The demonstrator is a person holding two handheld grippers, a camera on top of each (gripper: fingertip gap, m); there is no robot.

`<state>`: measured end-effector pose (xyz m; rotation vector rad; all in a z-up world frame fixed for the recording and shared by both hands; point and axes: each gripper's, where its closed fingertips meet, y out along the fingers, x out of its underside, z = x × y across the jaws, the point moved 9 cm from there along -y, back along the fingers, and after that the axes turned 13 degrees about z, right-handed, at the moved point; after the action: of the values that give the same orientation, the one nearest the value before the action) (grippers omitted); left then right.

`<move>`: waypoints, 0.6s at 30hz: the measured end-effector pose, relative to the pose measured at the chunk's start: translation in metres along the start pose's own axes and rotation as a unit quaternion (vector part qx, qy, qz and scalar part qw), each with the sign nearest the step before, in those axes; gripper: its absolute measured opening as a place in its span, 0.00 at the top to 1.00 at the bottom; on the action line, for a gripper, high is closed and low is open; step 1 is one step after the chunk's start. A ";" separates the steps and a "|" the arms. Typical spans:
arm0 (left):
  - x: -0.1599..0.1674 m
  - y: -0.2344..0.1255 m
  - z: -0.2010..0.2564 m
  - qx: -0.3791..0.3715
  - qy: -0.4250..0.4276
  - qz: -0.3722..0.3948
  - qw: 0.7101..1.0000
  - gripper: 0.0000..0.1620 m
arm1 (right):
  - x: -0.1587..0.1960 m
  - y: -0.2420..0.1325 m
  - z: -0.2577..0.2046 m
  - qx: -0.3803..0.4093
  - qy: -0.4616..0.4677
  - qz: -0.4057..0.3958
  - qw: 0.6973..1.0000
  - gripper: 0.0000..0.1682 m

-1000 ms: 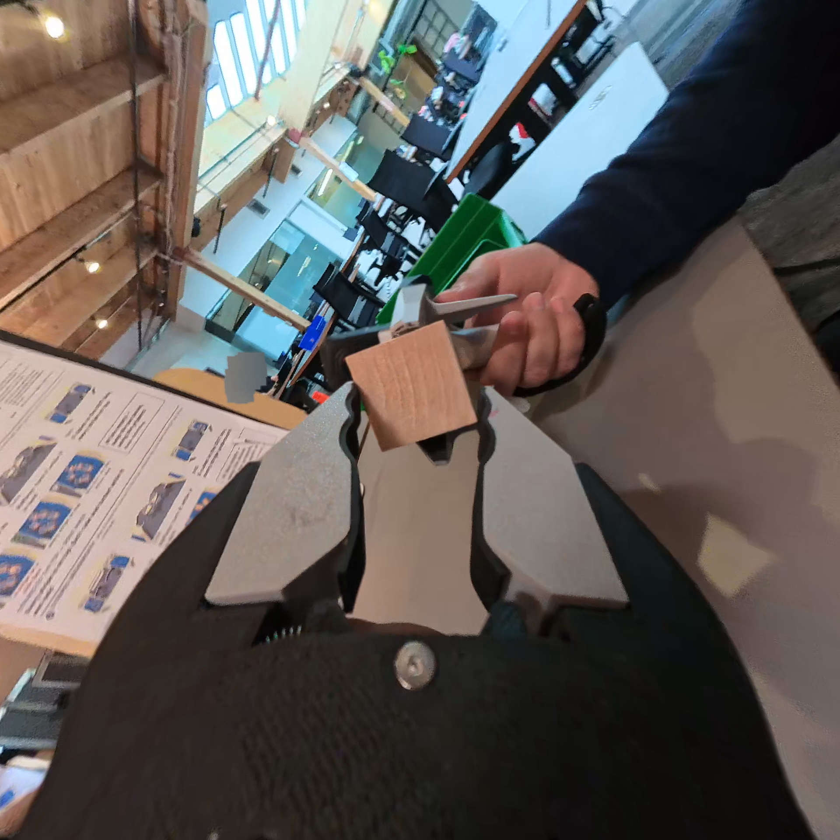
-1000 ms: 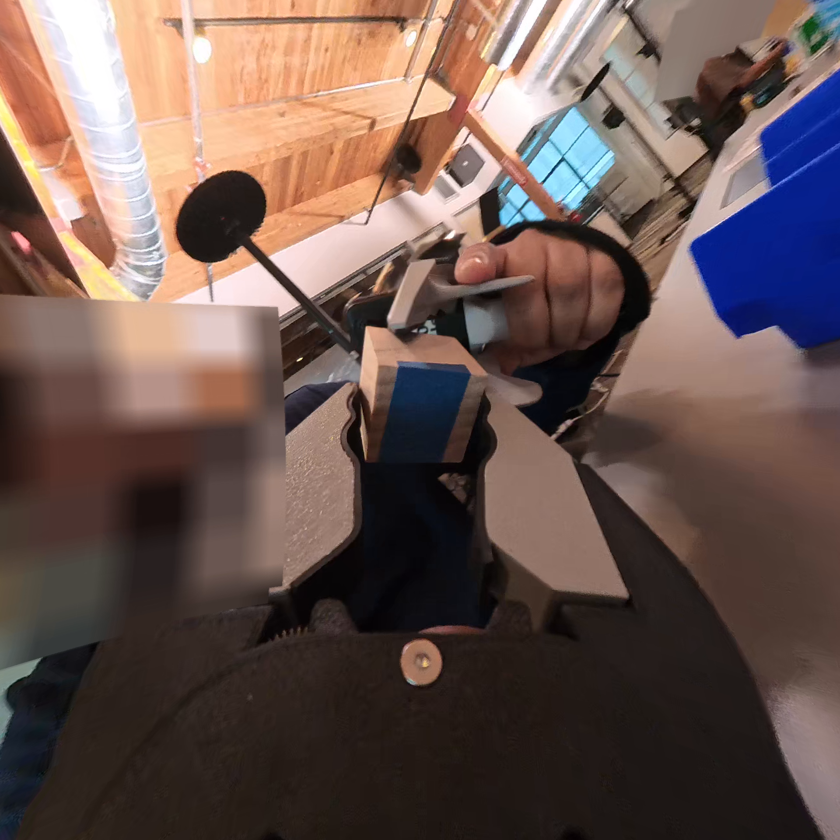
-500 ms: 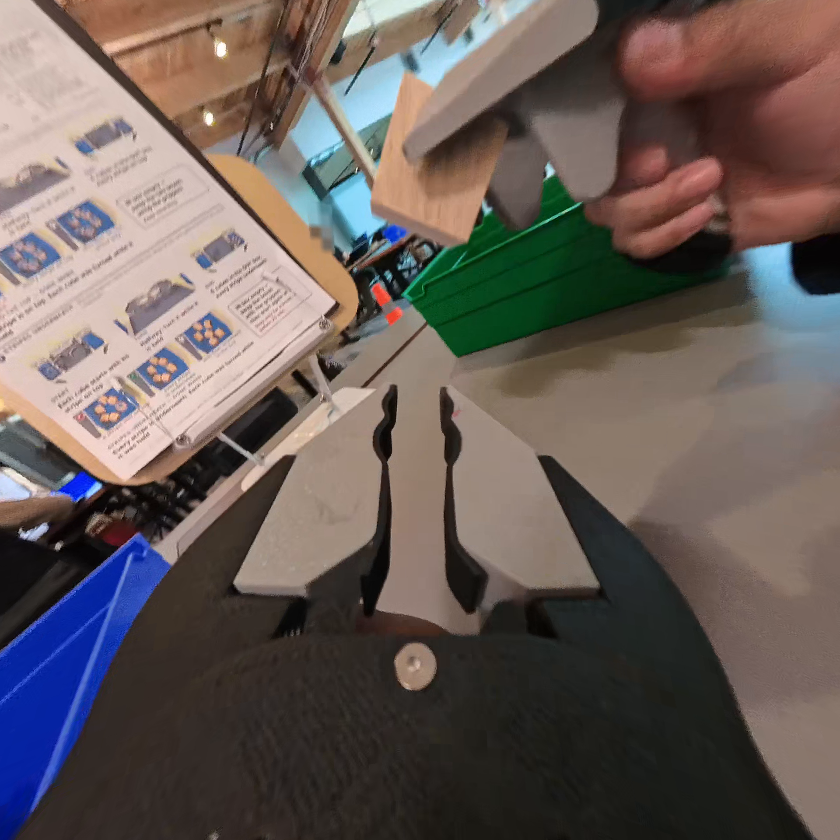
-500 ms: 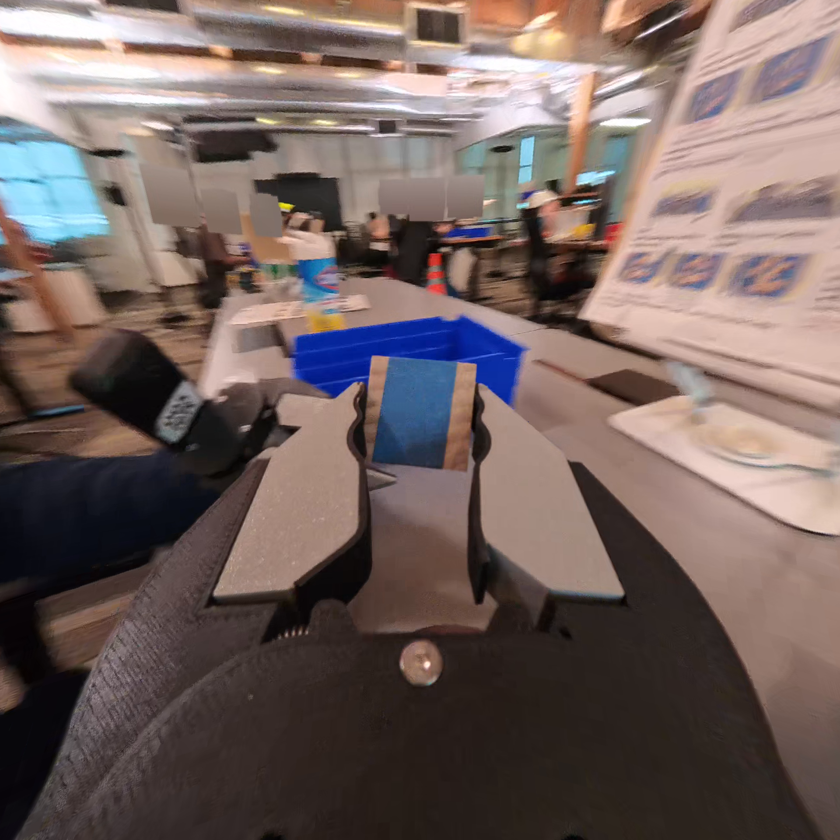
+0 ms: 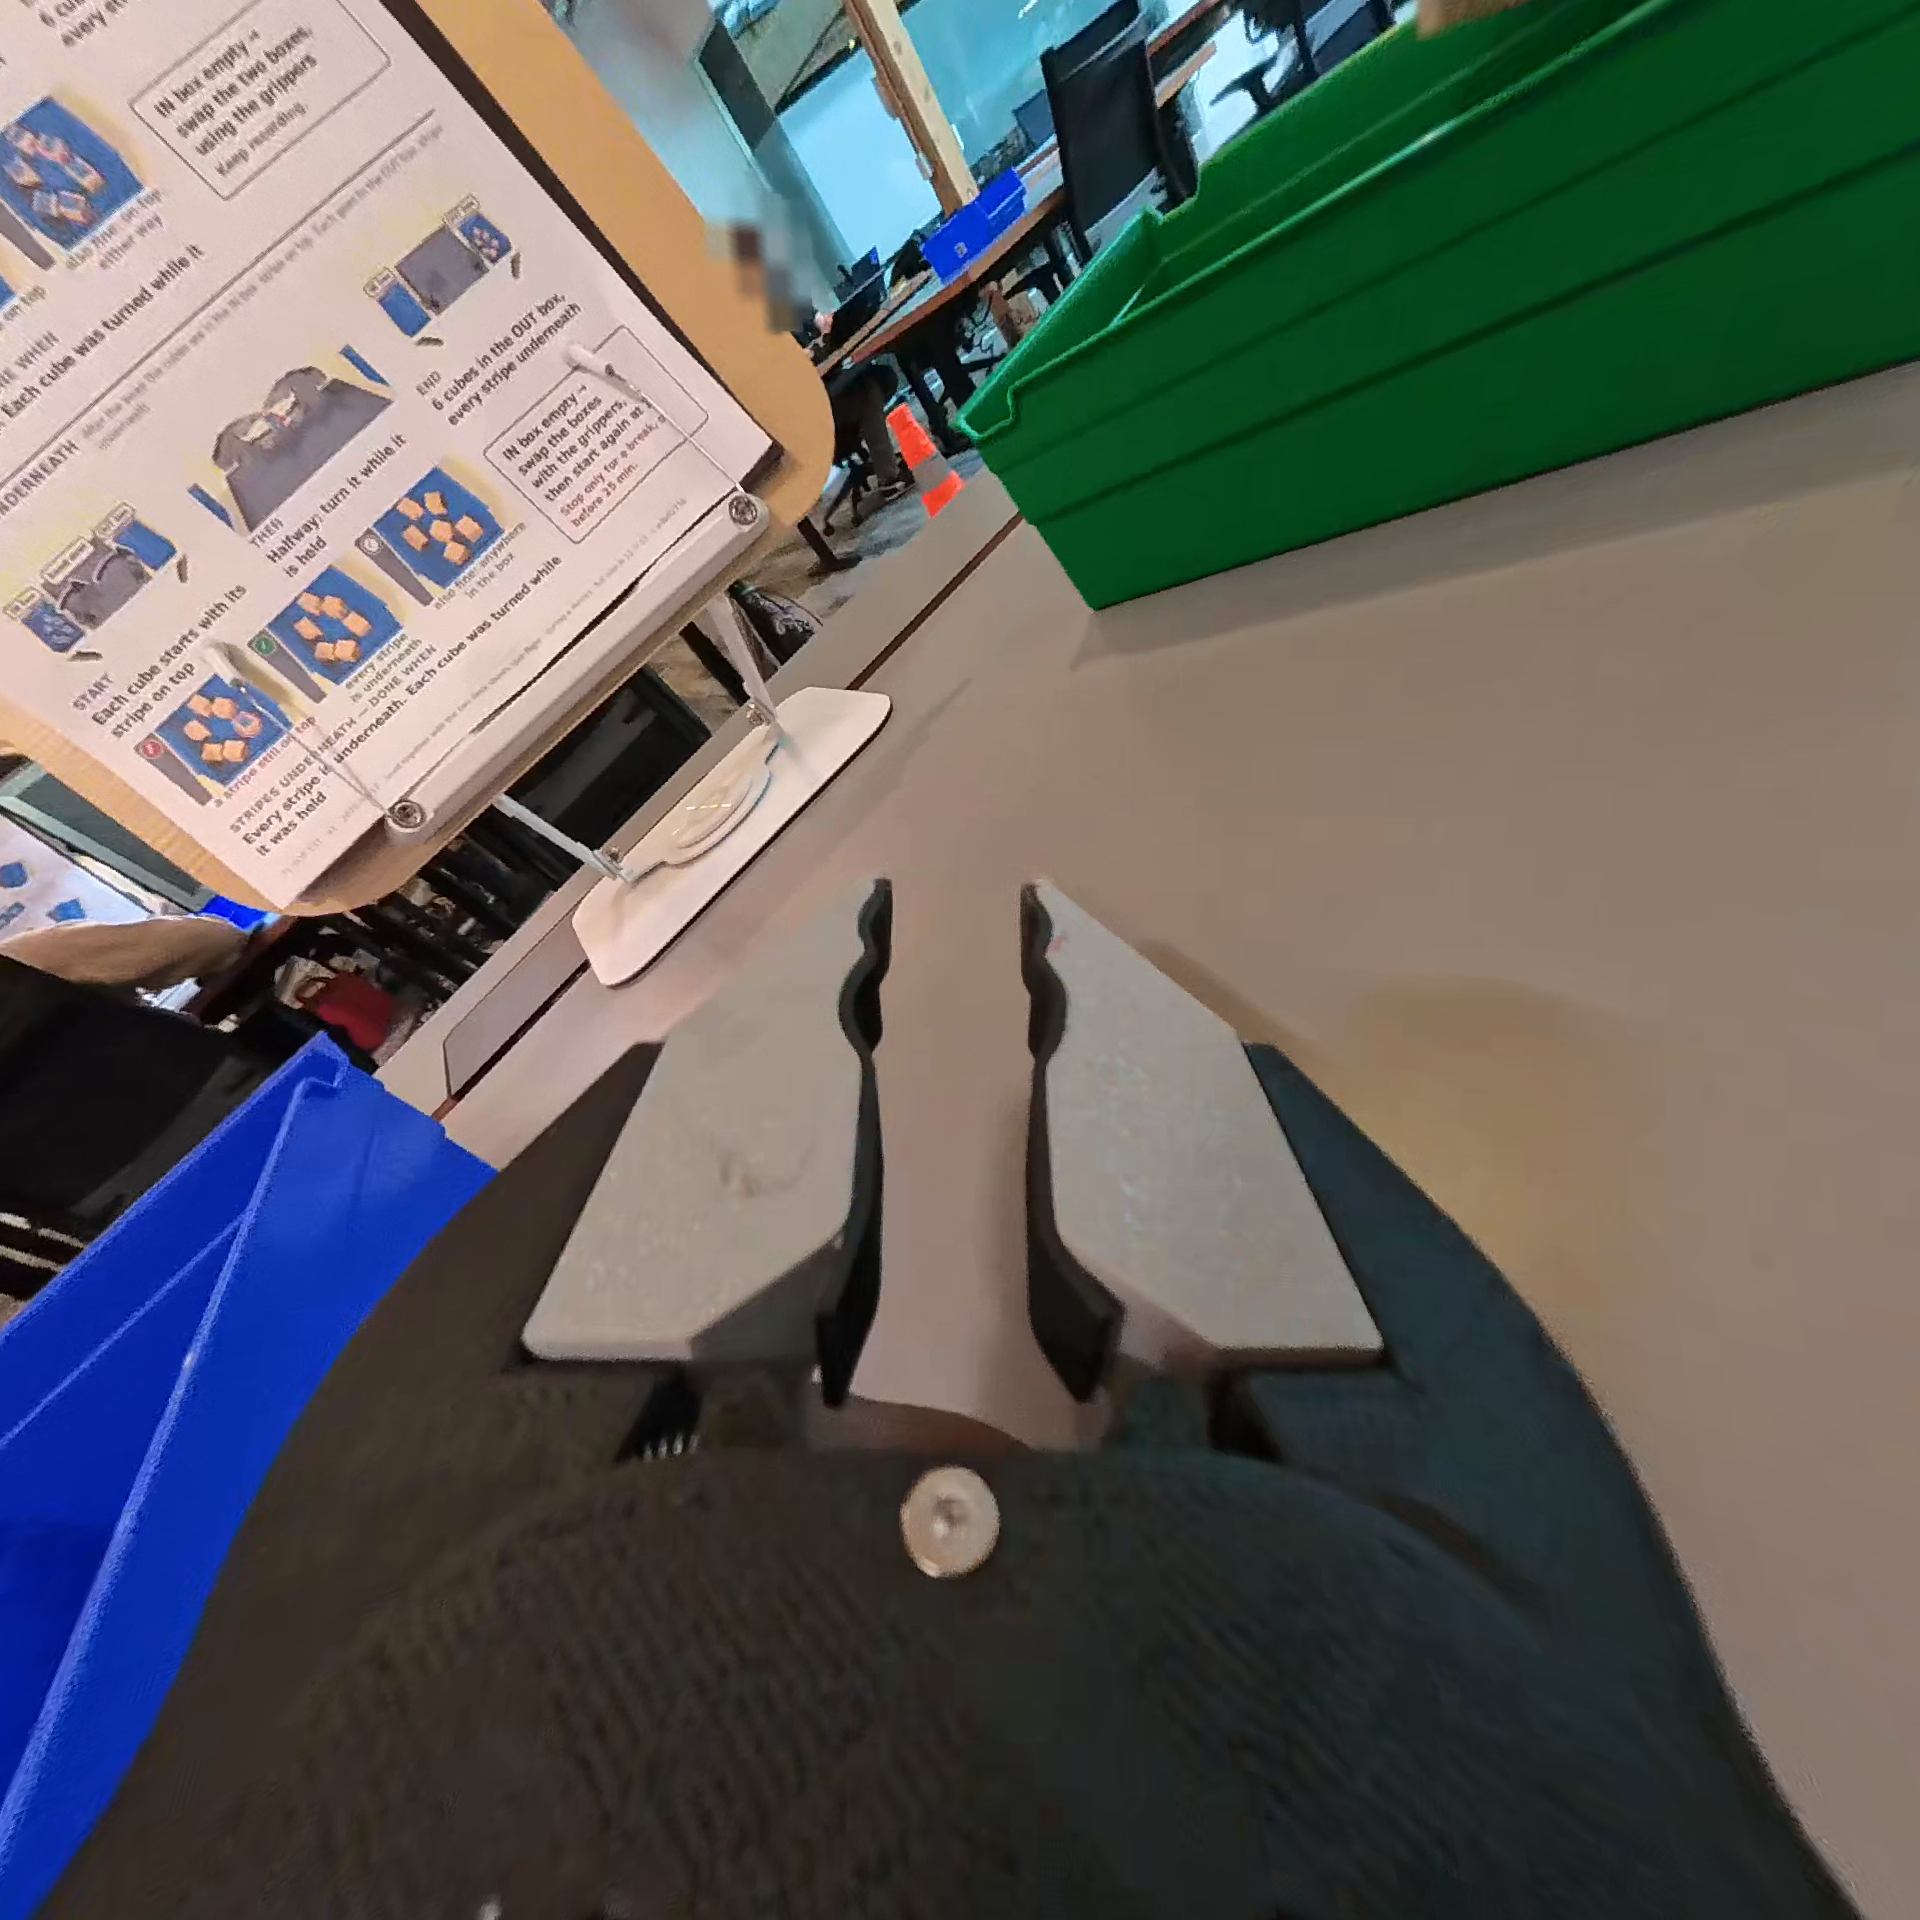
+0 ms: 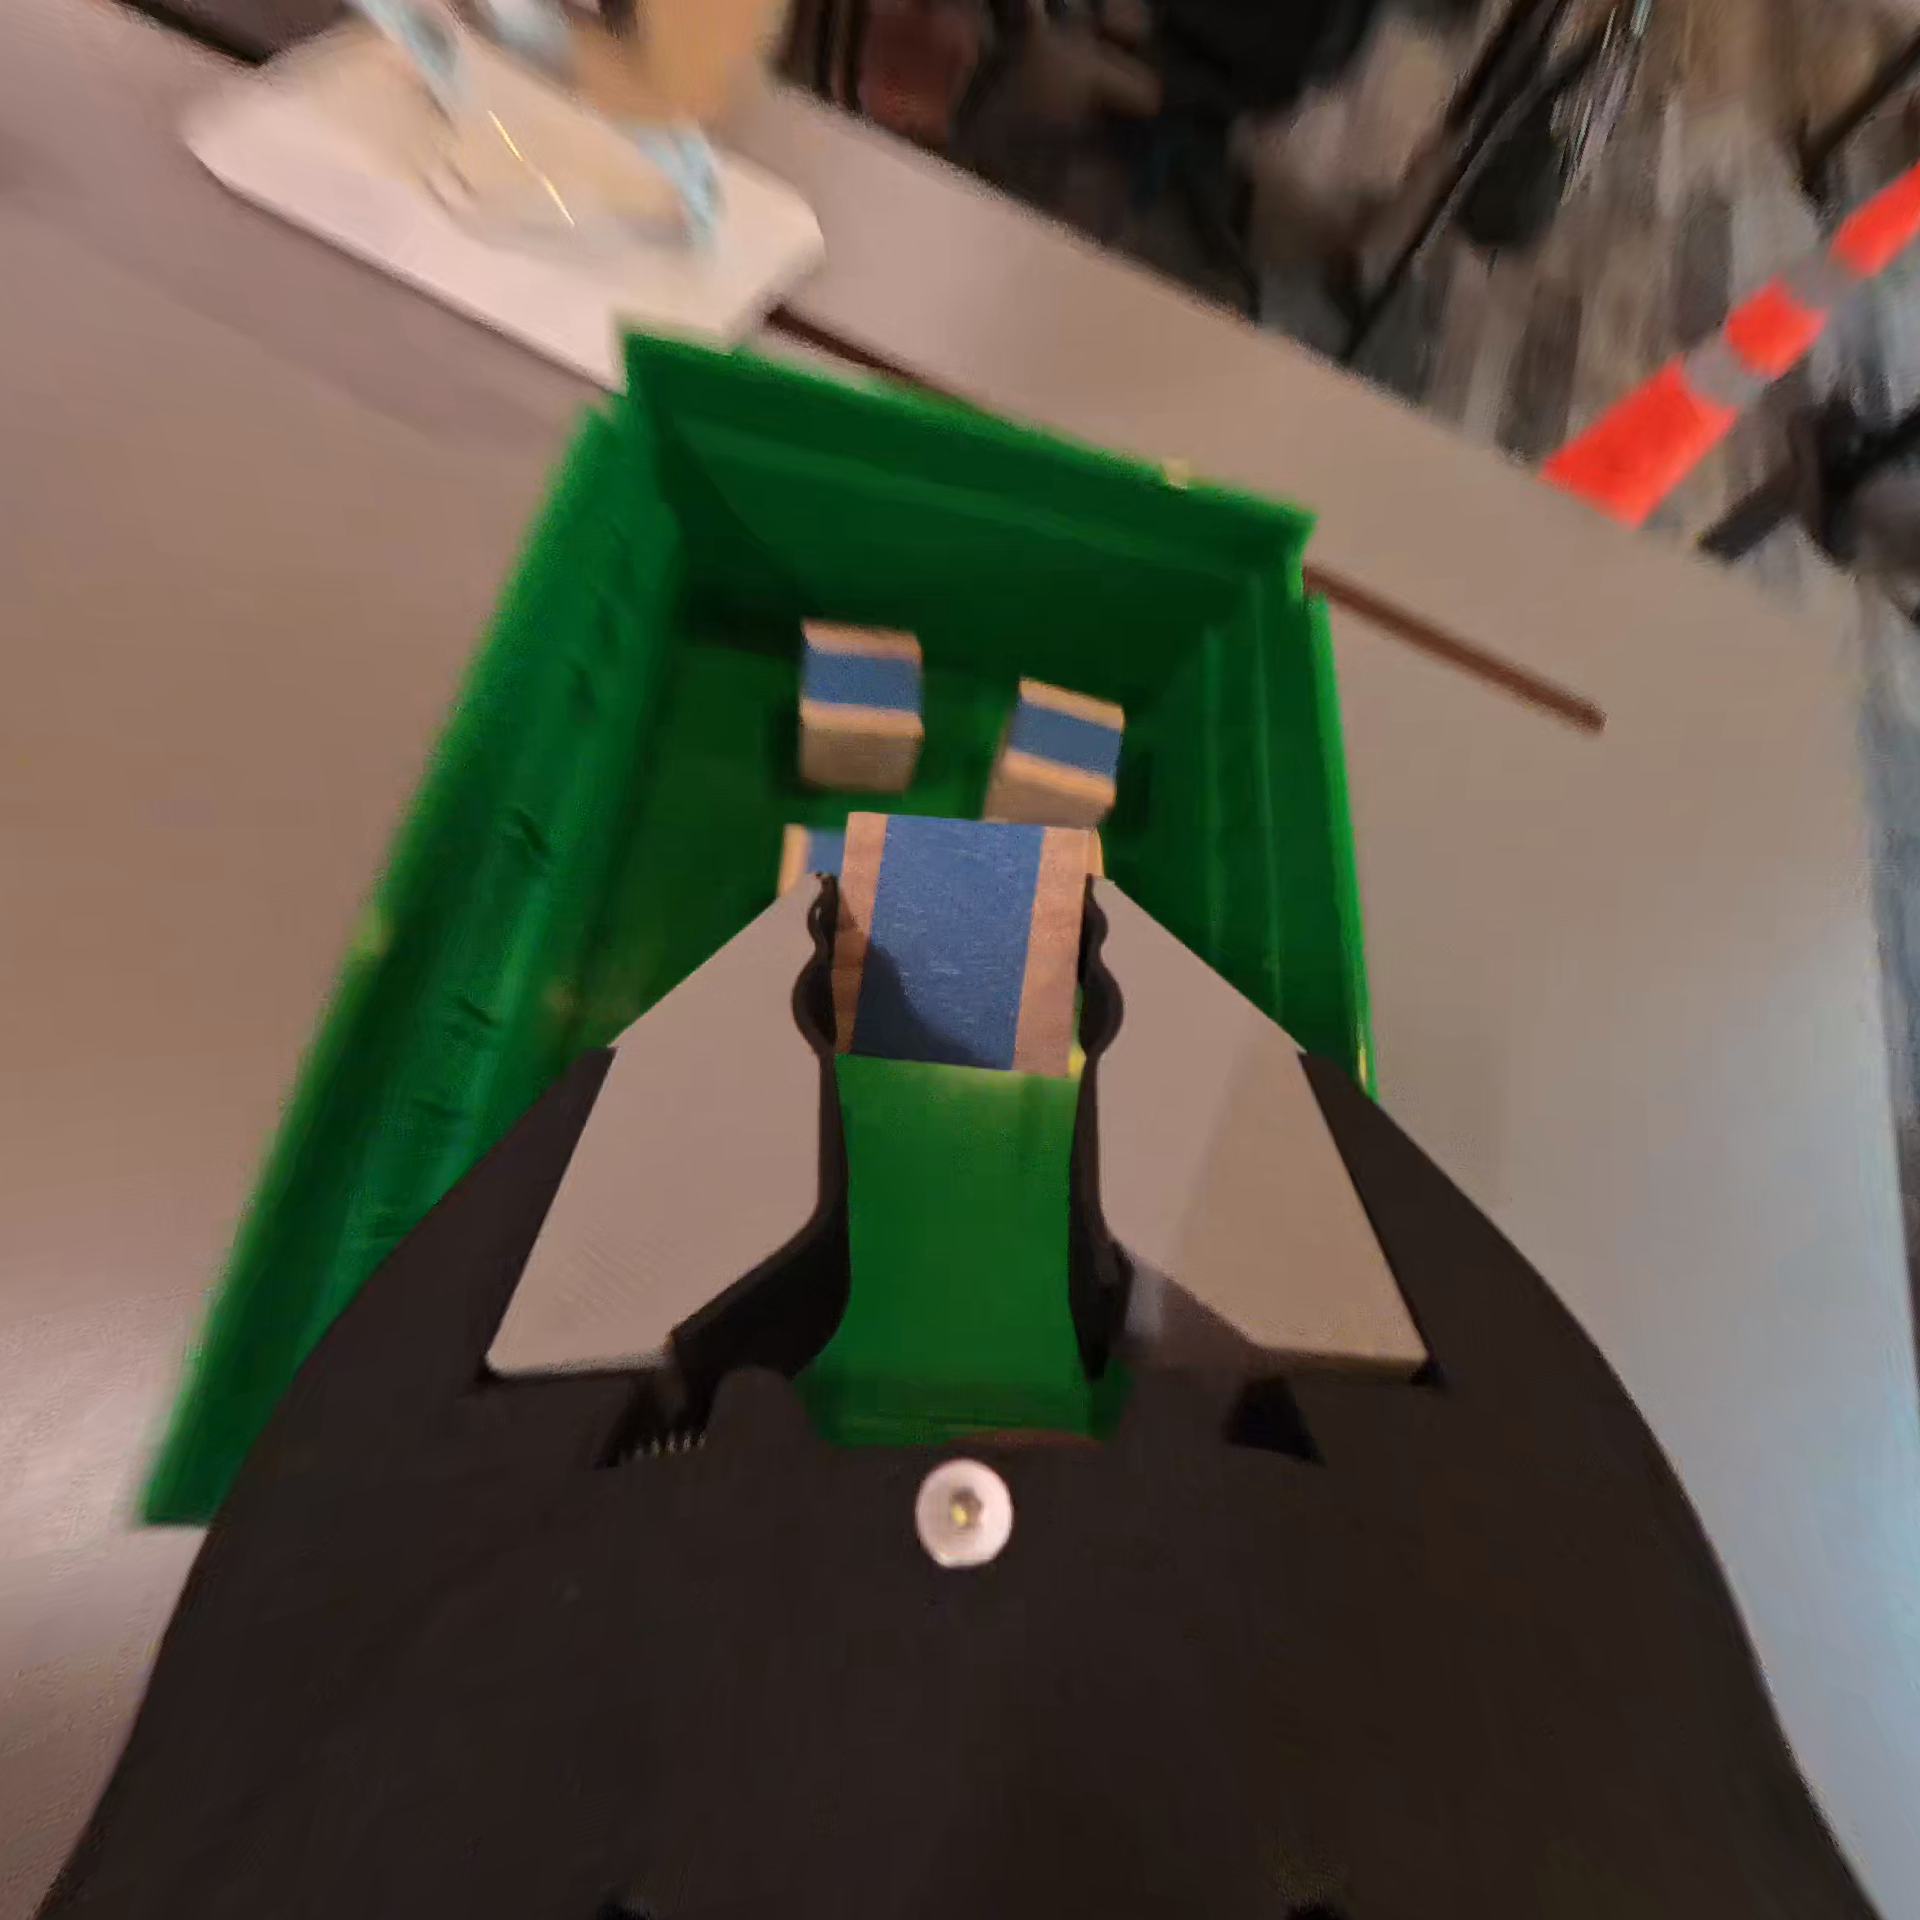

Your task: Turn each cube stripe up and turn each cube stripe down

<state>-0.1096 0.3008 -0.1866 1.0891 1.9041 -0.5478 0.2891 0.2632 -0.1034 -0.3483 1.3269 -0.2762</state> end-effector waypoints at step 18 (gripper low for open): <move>0.010 0.001 -0.002 -0.007 0.007 -0.042 0.999 0.85 | -0.023 -0.002 -0.020 -0.053 0.042 0.020 0.998 0.70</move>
<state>-0.1121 0.3070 -0.1936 1.0097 1.9705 -0.5743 0.2641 0.2686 -0.0863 -0.4034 1.4331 -0.1891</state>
